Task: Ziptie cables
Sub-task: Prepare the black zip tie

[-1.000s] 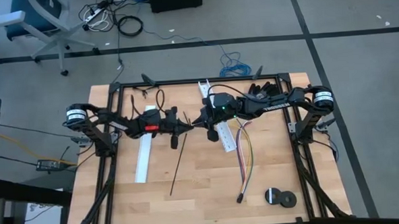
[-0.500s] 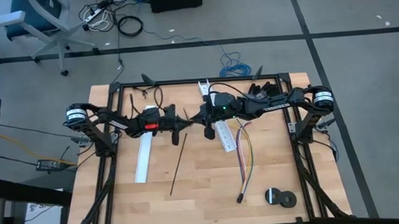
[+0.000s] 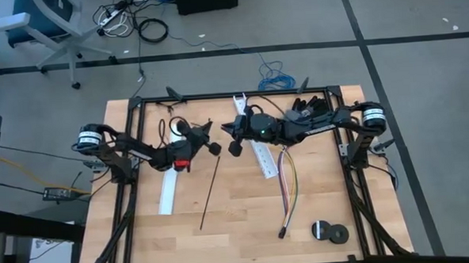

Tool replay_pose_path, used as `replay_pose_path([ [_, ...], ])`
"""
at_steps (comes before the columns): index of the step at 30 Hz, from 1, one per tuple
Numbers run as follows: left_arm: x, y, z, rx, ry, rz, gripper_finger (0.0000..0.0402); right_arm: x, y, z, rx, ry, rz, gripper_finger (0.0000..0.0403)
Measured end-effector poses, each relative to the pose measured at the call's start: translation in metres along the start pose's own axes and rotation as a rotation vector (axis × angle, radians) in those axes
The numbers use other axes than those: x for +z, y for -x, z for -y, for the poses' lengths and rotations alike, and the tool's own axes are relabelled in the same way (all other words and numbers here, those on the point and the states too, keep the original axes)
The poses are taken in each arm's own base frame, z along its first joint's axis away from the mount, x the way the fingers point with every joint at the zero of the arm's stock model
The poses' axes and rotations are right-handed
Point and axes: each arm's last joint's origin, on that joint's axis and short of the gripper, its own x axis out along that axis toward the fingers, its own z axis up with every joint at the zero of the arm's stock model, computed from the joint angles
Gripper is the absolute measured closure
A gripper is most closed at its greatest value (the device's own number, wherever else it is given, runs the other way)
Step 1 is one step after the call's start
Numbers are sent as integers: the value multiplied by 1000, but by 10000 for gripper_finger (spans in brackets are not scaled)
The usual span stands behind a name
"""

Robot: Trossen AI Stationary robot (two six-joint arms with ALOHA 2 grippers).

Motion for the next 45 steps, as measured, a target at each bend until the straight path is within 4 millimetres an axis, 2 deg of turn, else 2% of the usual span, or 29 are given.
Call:
replay_pose_path([
  [3,0,6,4,125,-47,-8,401,-10,-8,-3,4,-20,15,369],
  [5,-3,10,5,183,-70,-17,401,-10,-10,-5,9,-32,59,367],
  [9,-9,14,10,207,-98,-28,401,-1,-8,-11,21,-12,154,361],
  [13,-14,14,11,209,-88,-32,401,1,-7,-14,32,-17,173,348],
  [28,-8,10,17,224,-72,-23,401,3,-14,-14,10,-17,205,246],
  [33,-8,10,18,186,-128,-28,401,3,-15,-14,63,-47,200,246],
  [38,-8,10,19,148,-176,-28,401,3,-18,-3,157,-145,182,260],
  [45,-8,10,20,110,-248,-28,401,2,-19,1,165,-148,174,271],
])
